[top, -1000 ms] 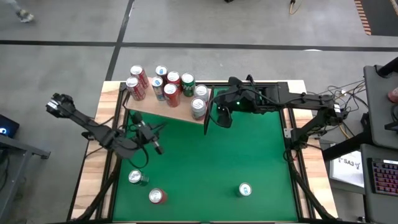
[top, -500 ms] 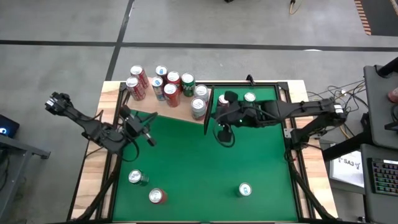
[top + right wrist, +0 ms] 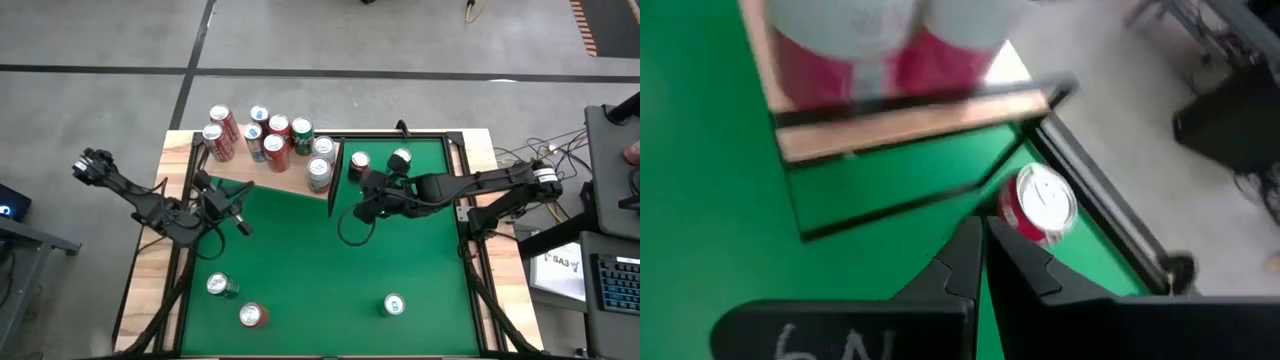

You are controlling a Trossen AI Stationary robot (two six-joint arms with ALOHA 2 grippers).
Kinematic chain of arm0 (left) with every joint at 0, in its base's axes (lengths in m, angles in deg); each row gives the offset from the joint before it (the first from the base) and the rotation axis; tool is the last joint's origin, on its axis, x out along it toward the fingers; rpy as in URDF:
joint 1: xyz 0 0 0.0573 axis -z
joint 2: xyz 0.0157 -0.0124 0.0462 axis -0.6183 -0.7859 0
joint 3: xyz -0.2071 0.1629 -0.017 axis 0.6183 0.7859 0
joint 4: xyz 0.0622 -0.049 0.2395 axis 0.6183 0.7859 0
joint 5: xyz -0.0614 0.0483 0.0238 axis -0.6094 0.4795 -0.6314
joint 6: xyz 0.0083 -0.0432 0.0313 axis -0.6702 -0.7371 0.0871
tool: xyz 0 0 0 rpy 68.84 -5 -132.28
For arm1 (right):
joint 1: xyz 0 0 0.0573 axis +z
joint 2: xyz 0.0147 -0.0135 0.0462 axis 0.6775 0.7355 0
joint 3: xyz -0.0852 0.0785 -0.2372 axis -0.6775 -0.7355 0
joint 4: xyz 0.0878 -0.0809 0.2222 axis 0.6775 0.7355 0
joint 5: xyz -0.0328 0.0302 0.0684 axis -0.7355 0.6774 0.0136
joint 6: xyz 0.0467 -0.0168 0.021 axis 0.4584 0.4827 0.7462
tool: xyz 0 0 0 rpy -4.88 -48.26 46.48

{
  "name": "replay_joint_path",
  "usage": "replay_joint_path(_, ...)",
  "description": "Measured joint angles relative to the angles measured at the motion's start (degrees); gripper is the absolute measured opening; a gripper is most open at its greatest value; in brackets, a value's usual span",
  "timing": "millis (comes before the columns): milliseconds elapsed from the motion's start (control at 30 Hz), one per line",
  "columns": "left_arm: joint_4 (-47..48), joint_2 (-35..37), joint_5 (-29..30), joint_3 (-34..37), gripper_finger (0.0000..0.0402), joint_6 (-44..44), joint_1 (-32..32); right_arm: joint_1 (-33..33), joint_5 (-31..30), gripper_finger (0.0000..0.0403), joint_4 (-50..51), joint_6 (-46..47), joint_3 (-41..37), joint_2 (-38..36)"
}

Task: Place canned beverage on shelf
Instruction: Put the green soda can on the shelf aligned with the other green soda can

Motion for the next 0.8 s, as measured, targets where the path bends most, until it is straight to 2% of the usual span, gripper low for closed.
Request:
replay_joint_path(300,-1.1,-2.3,-0.3,-0.2,0.0,-6.9,0.0,0.0,-0.1,0.0009,-0.4,1.8,-1.6,-0.1)
replay_joint_path(400,-1.6,-3.3,-2.2,-0.2,0.0,-11.3,0.0,0.0,0.2,0.0009,-0.7,2.2,-1.6,-0.1)
replay_joint_path(500,-3.5,-5.1,-2.7,-0.2,0.0,-15.3,0.4,0.0,3.1,0.0009,-0.7,4.7,-1.6,-0.1)
replay_joint_path(633,-9.7,-8.6,-3.1,-0.2,0.0,-16.2,2.2,0.8,8.8,0.0009,-0.6,8.2,-1.8,0.0)
replay_joint_path(800,-17.7,-13.6,-3.2,-0.2,0.0,-15.9,5.9,2.6,10.9,0.0009,-0.7,8.4,-1.9,0.3)
